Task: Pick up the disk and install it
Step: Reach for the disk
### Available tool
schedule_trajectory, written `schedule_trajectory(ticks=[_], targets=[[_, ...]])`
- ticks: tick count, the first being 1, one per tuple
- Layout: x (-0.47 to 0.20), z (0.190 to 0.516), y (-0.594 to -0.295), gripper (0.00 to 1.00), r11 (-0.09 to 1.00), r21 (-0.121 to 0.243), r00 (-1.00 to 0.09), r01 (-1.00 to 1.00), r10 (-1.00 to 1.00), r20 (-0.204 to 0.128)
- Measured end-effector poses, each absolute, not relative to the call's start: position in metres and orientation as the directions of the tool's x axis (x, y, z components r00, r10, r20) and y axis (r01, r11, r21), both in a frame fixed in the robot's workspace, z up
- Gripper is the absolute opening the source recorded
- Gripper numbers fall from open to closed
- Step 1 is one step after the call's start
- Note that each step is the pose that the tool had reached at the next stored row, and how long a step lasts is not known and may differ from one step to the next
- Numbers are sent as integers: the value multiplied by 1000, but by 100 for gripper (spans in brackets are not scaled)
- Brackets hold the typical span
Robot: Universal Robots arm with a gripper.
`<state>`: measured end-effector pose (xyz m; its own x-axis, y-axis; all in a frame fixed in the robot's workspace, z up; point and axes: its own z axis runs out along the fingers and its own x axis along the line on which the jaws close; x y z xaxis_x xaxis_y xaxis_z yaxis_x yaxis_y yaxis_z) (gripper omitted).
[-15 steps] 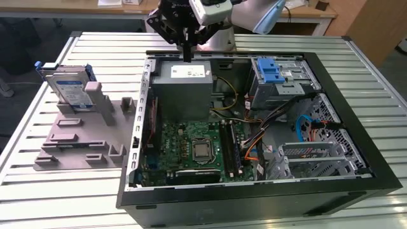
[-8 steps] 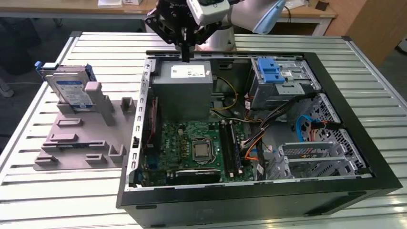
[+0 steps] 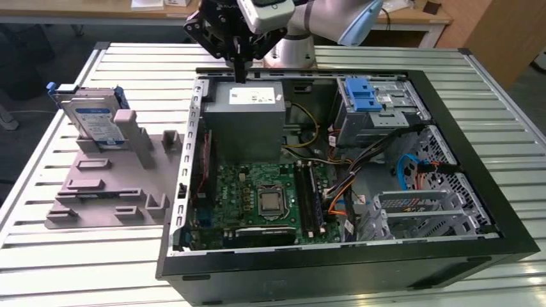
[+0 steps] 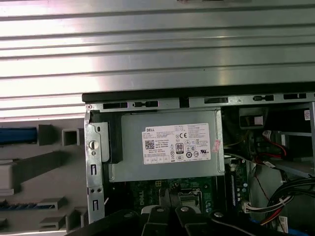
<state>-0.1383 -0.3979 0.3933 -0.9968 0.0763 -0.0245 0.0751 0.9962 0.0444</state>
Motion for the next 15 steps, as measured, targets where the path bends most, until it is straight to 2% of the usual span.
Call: schedule_trajectory(ticks=[15], targets=[[-161,393,-397,11,996,44,-997,75,76,-24]])
